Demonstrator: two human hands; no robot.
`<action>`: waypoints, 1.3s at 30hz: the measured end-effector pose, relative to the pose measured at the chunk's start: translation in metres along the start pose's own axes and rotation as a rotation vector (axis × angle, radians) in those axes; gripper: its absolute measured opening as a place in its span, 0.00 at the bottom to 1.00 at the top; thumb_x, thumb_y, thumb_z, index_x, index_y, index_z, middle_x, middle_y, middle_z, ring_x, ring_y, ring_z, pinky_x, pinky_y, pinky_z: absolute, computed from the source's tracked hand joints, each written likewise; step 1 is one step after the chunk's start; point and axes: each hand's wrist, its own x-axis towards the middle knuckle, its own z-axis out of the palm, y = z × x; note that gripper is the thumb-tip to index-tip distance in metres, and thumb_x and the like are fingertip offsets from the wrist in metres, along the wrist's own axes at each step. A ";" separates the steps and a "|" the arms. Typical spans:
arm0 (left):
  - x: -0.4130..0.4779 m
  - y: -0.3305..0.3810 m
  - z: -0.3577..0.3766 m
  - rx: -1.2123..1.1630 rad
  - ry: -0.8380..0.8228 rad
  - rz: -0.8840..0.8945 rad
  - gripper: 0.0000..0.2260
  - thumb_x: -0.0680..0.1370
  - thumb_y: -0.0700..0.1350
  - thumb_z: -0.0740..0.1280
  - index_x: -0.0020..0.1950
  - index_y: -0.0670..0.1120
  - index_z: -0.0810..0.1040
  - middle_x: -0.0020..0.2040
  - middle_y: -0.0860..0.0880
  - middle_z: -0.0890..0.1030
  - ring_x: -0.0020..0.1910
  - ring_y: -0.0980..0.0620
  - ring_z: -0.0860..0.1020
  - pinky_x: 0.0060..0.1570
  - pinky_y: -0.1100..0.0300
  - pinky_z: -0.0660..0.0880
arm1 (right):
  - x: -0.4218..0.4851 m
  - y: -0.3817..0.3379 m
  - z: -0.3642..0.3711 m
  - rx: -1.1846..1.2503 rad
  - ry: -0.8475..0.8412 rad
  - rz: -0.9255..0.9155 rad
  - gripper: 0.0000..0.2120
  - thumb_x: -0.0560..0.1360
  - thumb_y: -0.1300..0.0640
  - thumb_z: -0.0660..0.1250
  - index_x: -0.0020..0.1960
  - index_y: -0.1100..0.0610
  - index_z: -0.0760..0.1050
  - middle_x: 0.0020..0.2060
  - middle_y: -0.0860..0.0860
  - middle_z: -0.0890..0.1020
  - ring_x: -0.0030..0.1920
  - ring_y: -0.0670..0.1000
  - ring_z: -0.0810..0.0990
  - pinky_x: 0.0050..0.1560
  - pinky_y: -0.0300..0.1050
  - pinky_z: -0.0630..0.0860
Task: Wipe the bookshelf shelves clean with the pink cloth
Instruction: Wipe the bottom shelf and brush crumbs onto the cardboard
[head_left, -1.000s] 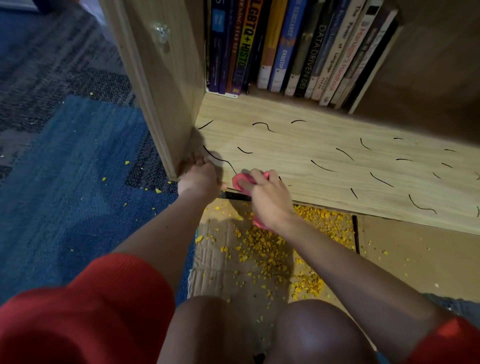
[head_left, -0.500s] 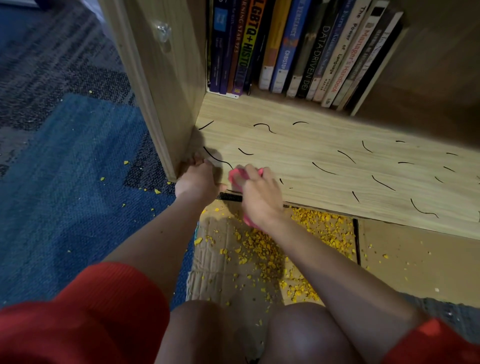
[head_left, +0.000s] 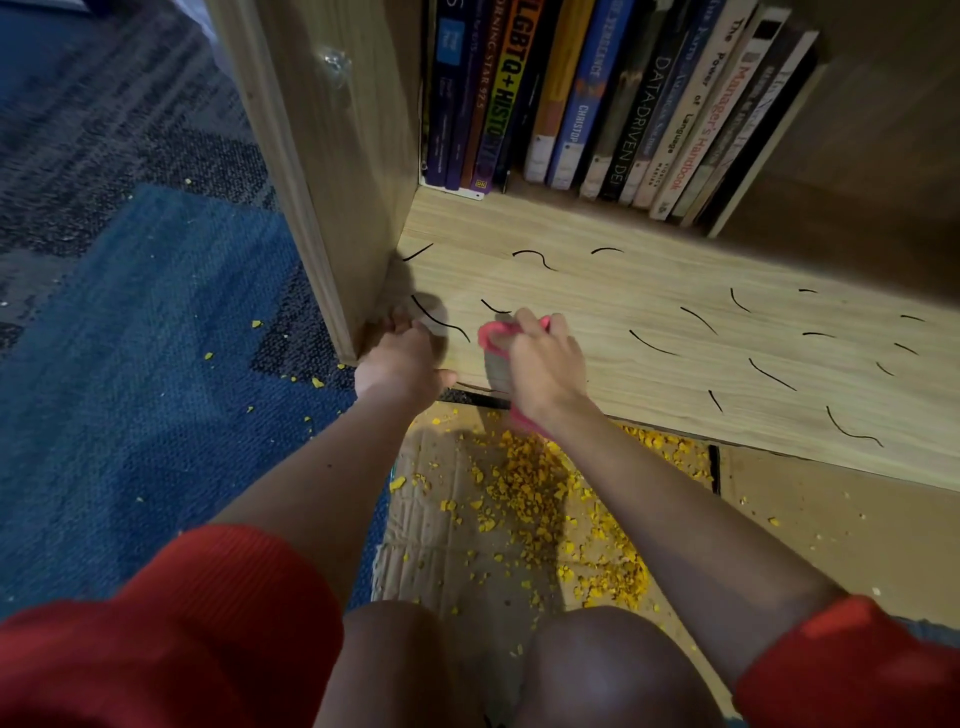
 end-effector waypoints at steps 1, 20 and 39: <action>-0.001 0.001 -0.001 0.001 0.003 -0.009 0.29 0.75 0.54 0.67 0.71 0.44 0.61 0.66 0.43 0.70 0.66 0.41 0.69 0.58 0.48 0.71 | 0.002 -0.009 -0.001 0.003 0.011 0.011 0.22 0.73 0.67 0.63 0.64 0.52 0.72 0.66 0.50 0.67 0.64 0.58 0.64 0.59 0.49 0.67; 0.001 -0.002 0.000 -0.035 0.011 -0.025 0.30 0.75 0.55 0.68 0.72 0.47 0.61 0.67 0.43 0.69 0.66 0.41 0.70 0.56 0.49 0.72 | 0.009 -0.013 -0.004 0.024 -0.041 -0.025 0.25 0.72 0.66 0.66 0.67 0.52 0.71 0.65 0.50 0.67 0.64 0.57 0.63 0.61 0.50 0.66; 0.006 -0.008 0.006 -0.050 0.057 -0.006 0.26 0.74 0.55 0.69 0.68 0.49 0.67 0.62 0.45 0.75 0.62 0.42 0.73 0.48 0.52 0.72 | 0.009 -0.026 0.005 0.054 -0.030 -0.142 0.21 0.76 0.63 0.61 0.68 0.51 0.70 0.65 0.48 0.67 0.62 0.55 0.64 0.58 0.48 0.68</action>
